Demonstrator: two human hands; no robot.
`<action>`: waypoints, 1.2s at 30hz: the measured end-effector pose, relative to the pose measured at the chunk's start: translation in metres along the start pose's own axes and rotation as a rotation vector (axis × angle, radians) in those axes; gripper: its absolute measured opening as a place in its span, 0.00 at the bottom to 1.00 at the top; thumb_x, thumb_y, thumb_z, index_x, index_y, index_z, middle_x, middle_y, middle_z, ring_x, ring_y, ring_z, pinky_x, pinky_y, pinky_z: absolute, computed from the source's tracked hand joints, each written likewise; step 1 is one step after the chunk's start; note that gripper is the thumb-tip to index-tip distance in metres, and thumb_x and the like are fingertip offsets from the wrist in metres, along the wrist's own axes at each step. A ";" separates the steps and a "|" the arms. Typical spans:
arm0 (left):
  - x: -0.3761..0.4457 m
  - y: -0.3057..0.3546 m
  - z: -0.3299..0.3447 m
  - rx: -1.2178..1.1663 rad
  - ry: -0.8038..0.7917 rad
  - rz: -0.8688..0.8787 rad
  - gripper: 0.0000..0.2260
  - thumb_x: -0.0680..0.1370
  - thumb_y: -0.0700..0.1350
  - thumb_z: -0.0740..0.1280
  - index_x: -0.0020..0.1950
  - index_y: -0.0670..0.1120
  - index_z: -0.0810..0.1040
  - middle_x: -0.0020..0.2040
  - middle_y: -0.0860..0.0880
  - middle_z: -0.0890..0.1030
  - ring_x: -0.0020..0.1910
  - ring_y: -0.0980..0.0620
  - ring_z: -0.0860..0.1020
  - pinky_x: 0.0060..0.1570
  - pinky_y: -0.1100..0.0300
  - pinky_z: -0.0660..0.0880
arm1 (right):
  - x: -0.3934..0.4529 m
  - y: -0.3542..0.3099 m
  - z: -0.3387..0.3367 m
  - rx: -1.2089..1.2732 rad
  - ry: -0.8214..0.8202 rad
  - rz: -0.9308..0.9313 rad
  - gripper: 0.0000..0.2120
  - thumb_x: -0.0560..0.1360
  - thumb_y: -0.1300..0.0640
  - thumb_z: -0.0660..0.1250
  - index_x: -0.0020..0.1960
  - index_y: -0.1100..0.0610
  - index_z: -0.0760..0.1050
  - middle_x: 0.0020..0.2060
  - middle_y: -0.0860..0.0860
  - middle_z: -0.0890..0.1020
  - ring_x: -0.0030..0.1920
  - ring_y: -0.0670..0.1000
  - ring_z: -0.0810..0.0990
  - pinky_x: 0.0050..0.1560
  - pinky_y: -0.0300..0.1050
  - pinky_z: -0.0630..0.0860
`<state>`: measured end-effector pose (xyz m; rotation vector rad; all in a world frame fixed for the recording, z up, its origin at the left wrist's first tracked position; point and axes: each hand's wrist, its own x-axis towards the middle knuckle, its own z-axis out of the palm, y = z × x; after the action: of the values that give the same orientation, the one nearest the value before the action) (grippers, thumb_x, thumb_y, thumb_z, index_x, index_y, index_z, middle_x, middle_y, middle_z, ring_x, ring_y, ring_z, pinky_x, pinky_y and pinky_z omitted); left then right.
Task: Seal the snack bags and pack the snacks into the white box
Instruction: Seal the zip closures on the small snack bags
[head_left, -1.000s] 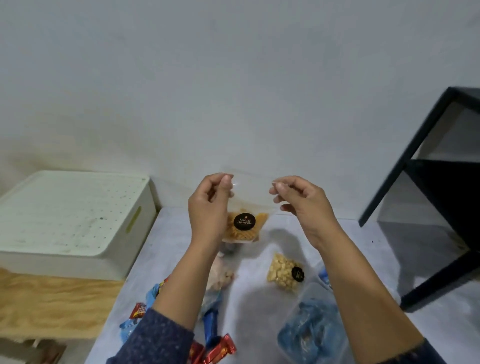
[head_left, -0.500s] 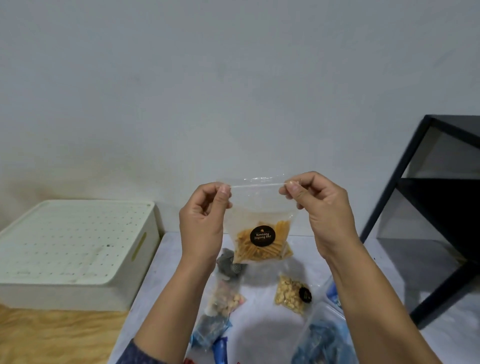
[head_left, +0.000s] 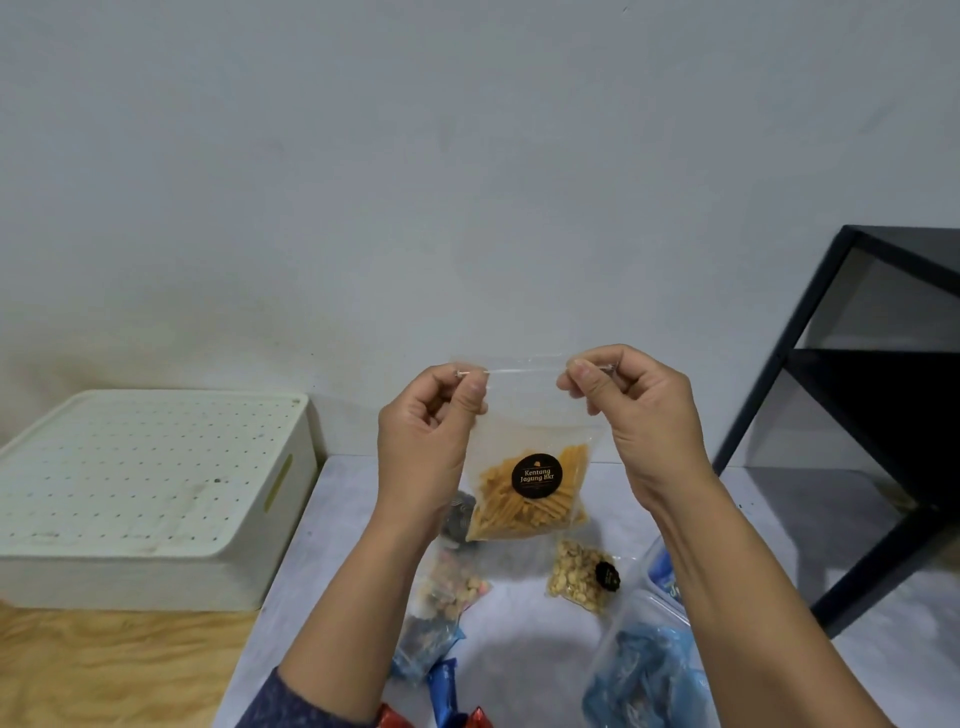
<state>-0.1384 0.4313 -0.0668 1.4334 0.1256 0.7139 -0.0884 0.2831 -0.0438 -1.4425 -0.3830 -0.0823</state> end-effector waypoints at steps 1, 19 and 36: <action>0.000 0.001 -0.001 0.006 0.002 0.010 0.04 0.76 0.43 0.67 0.42 0.49 0.80 0.30 0.58 0.78 0.32 0.63 0.74 0.36 0.71 0.72 | 0.000 0.000 -0.001 0.015 -0.023 0.030 0.03 0.73 0.64 0.67 0.42 0.59 0.78 0.30 0.46 0.83 0.32 0.40 0.77 0.34 0.31 0.72; -0.010 0.004 0.015 0.045 -0.095 0.028 0.04 0.72 0.41 0.71 0.39 0.50 0.81 0.35 0.58 0.83 0.37 0.63 0.79 0.39 0.72 0.74 | -0.005 -0.001 -0.005 0.013 -0.168 0.082 0.01 0.70 0.64 0.71 0.41 0.62 0.81 0.32 0.49 0.85 0.34 0.42 0.81 0.38 0.30 0.74; 0.005 -0.001 0.014 0.225 -0.164 0.091 0.06 0.73 0.43 0.72 0.38 0.54 0.81 0.36 0.61 0.83 0.39 0.63 0.81 0.40 0.72 0.75 | 0.007 0.009 -0.001 -0.149 -0.134 0.008 0.05 0.69 0.62 0.73 0.37 0.54 0.81 0.33 0.49 0.85 0.40 0.50 0.84 0.47 0.44 0.81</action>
<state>-0.1271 0.4215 -0.0635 1.7163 0.0133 0.6681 -0.0789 0.2845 -0.0500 -1.6019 -0.4893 -0.0082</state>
